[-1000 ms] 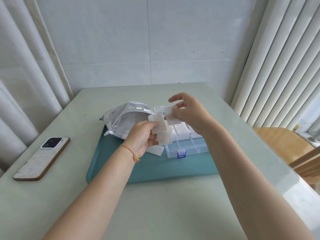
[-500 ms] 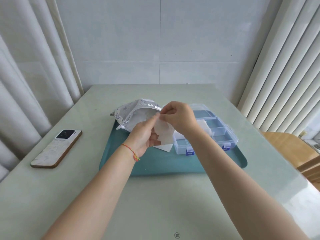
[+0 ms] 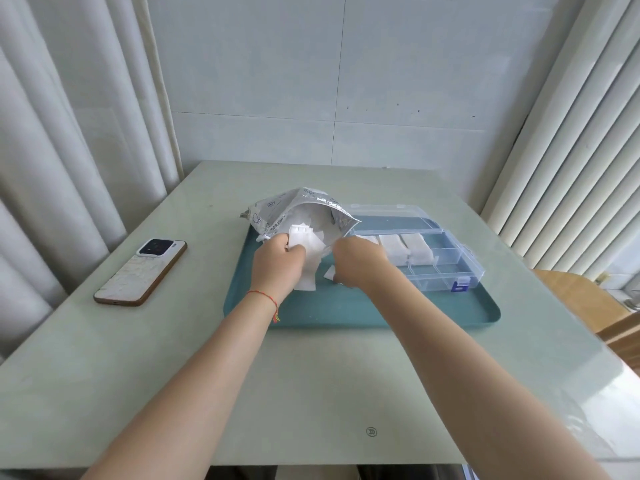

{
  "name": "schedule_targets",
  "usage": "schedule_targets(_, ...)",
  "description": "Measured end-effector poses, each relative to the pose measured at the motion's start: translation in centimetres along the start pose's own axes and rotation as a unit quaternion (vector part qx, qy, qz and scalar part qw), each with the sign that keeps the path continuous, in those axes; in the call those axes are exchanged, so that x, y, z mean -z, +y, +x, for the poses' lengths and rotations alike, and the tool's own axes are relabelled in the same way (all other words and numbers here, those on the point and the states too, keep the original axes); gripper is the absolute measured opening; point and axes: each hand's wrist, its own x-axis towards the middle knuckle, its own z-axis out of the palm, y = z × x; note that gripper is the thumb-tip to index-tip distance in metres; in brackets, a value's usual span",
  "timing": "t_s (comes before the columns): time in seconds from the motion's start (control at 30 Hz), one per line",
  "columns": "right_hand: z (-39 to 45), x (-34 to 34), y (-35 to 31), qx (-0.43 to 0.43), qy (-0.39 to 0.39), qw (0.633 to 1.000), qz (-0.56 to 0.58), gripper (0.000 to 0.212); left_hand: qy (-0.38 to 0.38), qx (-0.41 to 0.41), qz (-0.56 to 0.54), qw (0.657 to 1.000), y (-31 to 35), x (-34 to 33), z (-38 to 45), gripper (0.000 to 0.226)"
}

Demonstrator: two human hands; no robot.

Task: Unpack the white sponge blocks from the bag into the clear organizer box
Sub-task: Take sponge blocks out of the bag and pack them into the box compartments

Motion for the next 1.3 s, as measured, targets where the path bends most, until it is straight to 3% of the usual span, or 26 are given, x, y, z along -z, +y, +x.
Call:
schedule_targets(0.2, 0.6, 0.5, 0.2, 0.005, -0.060, 0.998, 0.018, 0.024, 0.021, -0.016, -0.030, 0.999, -1.3, -0.1, 0.1, 0.028)
schedule_targets(0.33, 0.4, 1.1, 0.6, 0.022, -0.058, 0.997, 0.039, 0.052, 0.015, 0.004, -0.064, 0.998, -1.7, -0.1, 0.3, 0.032)
schedule_targets(0.43, 0.2, 1.9, 1.1, -0.001, -0.027, 0.992, 0.125, 0.042, 0.009, 0.025, -0.080, 0.996, -1.8, 0.1, 0.3, 0.028)
schedule_targets(0.53, 0.1, 2.6, 1.6, -0.021, -0.016, 0.959, 0.282, 0.020, -0.005, 0.041, -0.112, 0.993, -2.2, 0.3, 0.5, 0.027)
schedule_targets(0.63, -0.4, 3.2, 1.3, 0.000, -0.052, 0.894, 0.445, 0.020, -0.022, 0.066, -0.168, 0.983, -2.3, 0.3, 0.7, 0.037)
schedule_targets(0.73, -0.6, 2.9, 0.2, 0.017, -0.047, 0.861, 0.507, 0.009, -0.045, 0.099, -0.229, 0.967, -1.7, 0.5, 0.4, 0.037)
schedule_targets(0.83, 0.0, 2.0, -0.7, 0.007, -0.032, 0.881, 0.472, 0.014, -0.088, 0.112, -0.289, 0.947, -1.6, 0.5, 0.5, 0.031)
schedule_targets(0.97, 0.6, 1.3, -1.4, -0.001, 0.005, 0.926, 0.379, 0.019, -0.082, 0.106, -0.276, 0.952, -2.0, 0.7, 0.7, 0.024)
schedule_targets(1.1, 1.3, 0.7, -1.0, -0.048, 0.090, 0.935, 0.339, 0.016, 0.011, 0.025, -0.135, 0.991, -2.6, 0.8, 0.7, 0.024)
schedule_targets(1.2, 1.6, -0.3, -1.0, 0.000, 0.081, 0.970, 0.227, 0.025, 0.062, -0.024, -0.028, 0.997, -2.3, 0.9, 0.3, 0.029)
schedule_targets(1.3, 2.2, -1.4, -1.4, 0.003, 0.063, 0.984, 0.168, 0.034, 0.088, -0.030, 0.001, 0.996, -2.3, 1.0, 0.3, 0.032)
